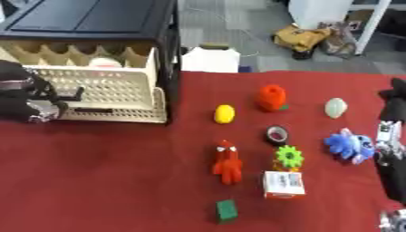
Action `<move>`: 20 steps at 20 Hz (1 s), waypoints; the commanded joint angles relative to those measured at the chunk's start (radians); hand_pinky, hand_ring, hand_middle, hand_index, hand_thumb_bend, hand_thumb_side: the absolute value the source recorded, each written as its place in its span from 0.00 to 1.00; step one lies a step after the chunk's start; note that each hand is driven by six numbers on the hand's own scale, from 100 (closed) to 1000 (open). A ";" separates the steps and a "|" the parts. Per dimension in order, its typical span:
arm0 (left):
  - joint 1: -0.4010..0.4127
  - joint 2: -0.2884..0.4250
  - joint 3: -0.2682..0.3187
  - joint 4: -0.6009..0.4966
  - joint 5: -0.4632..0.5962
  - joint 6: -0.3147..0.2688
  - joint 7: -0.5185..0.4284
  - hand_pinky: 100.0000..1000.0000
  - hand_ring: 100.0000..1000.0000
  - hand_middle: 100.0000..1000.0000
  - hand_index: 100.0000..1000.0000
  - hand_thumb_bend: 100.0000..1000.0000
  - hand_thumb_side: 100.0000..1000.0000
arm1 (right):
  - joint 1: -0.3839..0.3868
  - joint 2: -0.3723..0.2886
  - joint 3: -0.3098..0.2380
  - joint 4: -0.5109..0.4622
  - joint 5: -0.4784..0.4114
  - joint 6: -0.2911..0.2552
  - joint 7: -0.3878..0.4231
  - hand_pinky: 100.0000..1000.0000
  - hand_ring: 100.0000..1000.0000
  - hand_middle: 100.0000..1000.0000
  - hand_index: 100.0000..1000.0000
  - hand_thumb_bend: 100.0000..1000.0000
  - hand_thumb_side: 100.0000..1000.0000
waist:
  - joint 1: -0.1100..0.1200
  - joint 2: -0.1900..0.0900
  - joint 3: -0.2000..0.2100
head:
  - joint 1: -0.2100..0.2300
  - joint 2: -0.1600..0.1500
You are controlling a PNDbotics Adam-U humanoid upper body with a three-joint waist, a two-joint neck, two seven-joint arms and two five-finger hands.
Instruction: Pick up objects from table and place into drawer.
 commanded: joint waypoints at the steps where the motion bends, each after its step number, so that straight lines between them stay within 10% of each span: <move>1: 0.000 0.049 0.021 -0.037 0.010 0.027 -0.014 0.00 0.00 0.00 0.76 0.03 1.00 | -0.007 -0.014 -0.008 -0.016 -0.006 -0.002 -0.003 0.68 0.68 0.58 0.79 0.00 0.85 | 0.000 -0.023 0.001 | 0.004 -0.001; 20: 0.077 0.106 0.024 -0.165 0.021 0.065 -0.014 0.00 0.00 0.00 0.78 0.04 1.00 | -0.009 -0.010 -0.008 -0.016 -0.007 -0.002 -0.005 0.68 0.68 0.58 0.79 0.00 0.85 | -0.006 -0.020 0.004 | 0.010 -0.004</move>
